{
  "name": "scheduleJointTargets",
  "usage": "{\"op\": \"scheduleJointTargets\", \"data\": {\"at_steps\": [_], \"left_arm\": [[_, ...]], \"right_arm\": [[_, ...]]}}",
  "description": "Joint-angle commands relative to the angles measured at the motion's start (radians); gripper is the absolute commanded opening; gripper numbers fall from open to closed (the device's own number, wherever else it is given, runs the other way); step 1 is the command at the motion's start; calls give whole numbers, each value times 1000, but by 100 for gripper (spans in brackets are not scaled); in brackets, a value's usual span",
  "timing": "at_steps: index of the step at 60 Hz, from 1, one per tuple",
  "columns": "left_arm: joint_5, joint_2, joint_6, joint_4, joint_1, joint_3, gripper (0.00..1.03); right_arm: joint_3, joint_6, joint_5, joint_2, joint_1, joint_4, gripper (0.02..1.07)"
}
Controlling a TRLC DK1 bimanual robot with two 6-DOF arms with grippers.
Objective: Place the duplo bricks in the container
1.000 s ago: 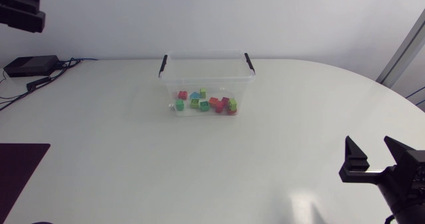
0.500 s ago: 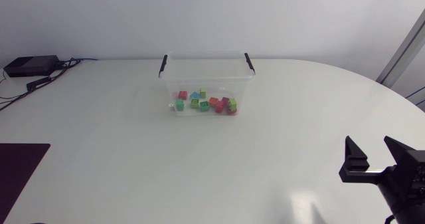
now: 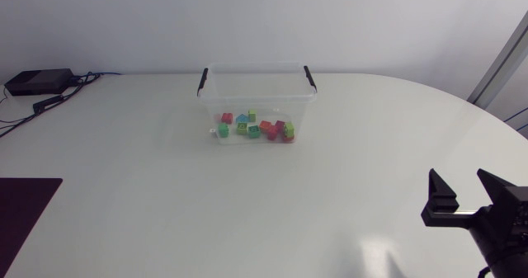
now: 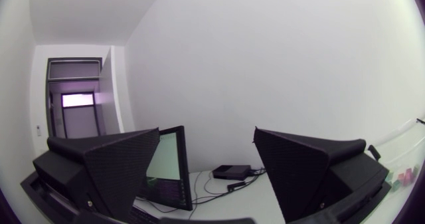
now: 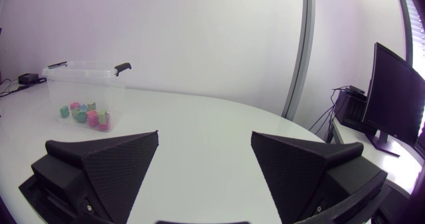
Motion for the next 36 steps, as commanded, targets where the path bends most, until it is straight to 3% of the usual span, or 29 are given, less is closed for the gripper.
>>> {"op": "scheduleJointTargets", "data": {"at_steps": [1,7,15,36], "left_arm": [[59,-55,-75,-5,-27,-89,99],[138,-109,-170,30,-27,-164,99],[183,-155,-282,110,-34,-250,99],[374,-174,-371,47,-9,-358,99]], "right_arm": [[-7,-14,5,-9,-6,-22,103],[-7,-14,5,-9,-6,-22,103],[-7,-14,5,-9,-6,-22,103],[-22,25,-28,-8,8,30,103]]}}
